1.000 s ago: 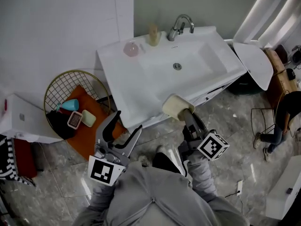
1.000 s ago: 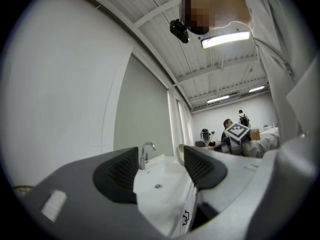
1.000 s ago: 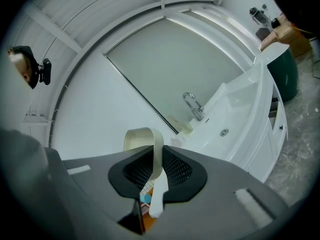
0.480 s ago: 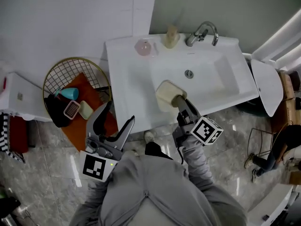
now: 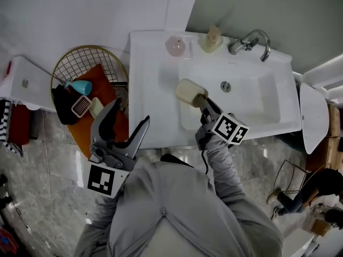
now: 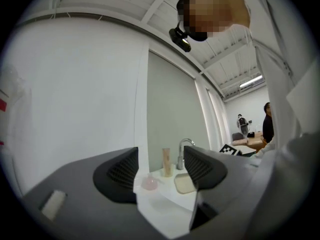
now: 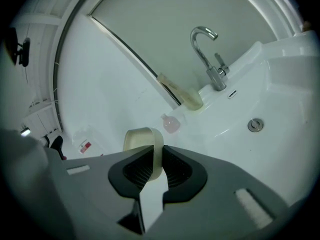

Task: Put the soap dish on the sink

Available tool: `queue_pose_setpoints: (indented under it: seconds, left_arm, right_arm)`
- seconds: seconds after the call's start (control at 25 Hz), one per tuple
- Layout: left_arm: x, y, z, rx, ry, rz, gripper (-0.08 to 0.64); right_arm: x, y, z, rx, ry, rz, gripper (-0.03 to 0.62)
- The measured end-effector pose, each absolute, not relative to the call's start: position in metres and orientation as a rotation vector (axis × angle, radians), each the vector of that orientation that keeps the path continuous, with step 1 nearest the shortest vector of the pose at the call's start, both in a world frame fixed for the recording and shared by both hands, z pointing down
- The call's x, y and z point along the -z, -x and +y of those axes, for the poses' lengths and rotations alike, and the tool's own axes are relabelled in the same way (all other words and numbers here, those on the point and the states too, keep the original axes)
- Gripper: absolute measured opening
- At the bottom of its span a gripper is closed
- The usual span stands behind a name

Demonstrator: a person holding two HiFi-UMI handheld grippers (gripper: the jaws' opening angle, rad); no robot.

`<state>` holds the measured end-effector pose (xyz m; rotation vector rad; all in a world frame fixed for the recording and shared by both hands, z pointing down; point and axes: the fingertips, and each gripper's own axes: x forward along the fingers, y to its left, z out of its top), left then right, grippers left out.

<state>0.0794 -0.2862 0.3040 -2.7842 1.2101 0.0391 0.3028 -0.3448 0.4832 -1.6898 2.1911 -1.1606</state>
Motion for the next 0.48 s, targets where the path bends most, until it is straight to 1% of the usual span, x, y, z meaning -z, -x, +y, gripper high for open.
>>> queue_pose_setpoints:
  seconds: [0.48]
  left_arm:
    - [-0.307, -0.067, -0.301, -0.005, 2.728, 1.356, 0.313]
  right_arm:
    - [-0.565, -0.283, -0.373, 1.492, 1.633, 2.336, 0.044]
